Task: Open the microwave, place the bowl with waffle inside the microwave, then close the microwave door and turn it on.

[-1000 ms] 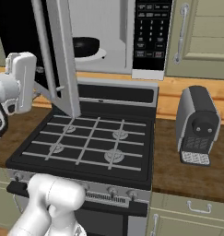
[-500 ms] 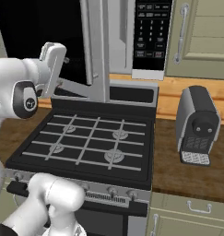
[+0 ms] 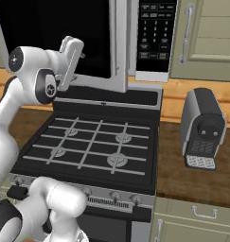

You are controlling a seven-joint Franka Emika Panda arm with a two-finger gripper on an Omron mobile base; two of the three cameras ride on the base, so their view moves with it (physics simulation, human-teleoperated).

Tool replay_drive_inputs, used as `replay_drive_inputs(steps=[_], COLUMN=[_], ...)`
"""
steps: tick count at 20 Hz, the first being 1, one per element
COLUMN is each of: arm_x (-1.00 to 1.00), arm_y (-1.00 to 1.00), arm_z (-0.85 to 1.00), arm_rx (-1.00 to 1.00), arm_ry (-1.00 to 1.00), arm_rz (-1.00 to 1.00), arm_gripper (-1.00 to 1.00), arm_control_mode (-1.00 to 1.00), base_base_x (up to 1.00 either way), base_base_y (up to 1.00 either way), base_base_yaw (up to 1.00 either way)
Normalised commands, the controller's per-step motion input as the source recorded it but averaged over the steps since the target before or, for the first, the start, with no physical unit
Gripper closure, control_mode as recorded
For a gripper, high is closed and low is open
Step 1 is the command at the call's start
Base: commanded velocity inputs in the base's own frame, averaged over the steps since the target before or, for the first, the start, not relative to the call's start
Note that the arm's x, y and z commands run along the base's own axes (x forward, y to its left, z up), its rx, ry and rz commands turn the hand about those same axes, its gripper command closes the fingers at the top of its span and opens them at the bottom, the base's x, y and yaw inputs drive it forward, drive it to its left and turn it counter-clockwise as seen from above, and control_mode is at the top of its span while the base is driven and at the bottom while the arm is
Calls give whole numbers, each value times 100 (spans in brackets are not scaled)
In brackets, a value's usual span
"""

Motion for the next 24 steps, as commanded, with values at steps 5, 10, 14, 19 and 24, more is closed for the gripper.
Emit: replay_drive_inputs(steps=[5, 10, 14, 19, 24], arm_x=[62, 71, 84, 92, -7], arm_y=[-23, -20, -15, -3, 0], arm_z=[0, -5, -32, -48, -5], arm_rx=[0, 0, 0, 0, 1], arm_ry=[0, 0, 0, 6, 2], arm_rz=[0, 0, 0, 1, 7], arm_gripper=[-100, -100, -100, -100, -100], arm_control_mode=[-100, -100, -100, -100, -100], base_base_x=[0, 0, 0, 0, 0], base_base_y=[0, 0, 0, 0, 0], base_base_yaw=[0, 0, 0, 0, 0])
